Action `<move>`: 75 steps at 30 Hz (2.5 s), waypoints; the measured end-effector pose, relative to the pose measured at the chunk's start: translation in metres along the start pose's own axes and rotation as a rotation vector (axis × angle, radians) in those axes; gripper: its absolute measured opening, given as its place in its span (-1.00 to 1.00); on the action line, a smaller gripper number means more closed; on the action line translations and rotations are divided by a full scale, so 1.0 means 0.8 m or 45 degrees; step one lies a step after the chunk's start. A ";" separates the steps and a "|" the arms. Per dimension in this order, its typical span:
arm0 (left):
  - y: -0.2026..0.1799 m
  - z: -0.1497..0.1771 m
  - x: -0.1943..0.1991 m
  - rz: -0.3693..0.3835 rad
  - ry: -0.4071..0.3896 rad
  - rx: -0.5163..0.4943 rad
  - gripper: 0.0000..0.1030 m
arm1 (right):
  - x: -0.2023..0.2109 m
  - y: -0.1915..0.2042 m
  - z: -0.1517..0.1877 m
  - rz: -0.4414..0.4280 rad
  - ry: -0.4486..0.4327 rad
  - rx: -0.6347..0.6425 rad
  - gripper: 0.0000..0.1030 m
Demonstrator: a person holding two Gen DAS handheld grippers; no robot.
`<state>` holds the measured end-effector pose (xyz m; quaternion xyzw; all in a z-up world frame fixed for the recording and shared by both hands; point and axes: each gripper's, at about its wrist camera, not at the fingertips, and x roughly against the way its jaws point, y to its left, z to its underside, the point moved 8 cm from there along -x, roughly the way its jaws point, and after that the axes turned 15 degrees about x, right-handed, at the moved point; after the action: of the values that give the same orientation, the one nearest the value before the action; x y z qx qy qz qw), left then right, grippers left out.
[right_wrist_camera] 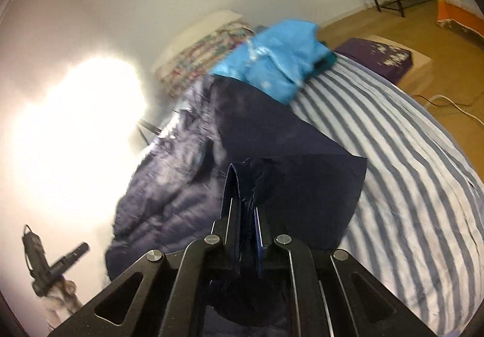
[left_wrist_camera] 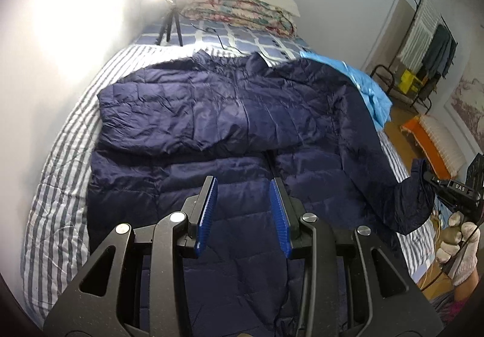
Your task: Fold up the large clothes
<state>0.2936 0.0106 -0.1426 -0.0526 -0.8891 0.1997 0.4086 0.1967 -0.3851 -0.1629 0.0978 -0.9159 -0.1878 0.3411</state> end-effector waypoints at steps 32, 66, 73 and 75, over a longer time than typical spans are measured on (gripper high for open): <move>0.051 -0.054 -0.160 0.085 0.291 0.124 0.09 | -0.262 0.270 -0.043 -0.357 0.265 0.520 0.04; 0.038 -0.151 -0.171 -0.046 0.007 0.116 -0.88 | -0.193 -0.018 -0.061 0.187 0.257 0.365 0.06; 0.138 -0.160 -0.198 -0.181 0.009 0.316 -0.88 | -0.244 0.020 -0.070 0.169 0.280 0.484 0.07; 0.145 -0.159 -0.204 -0.207 0.003 0.297 -0.88 | -0.262 0.027 -0.076 0.192 0.286 0.512 0.12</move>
<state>0.4883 0.1141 -0.2296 0.0673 -0.8606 0.2678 0.4279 0.3923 -0.3179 -0.2349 0.1153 -0.8959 0.0366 0.4276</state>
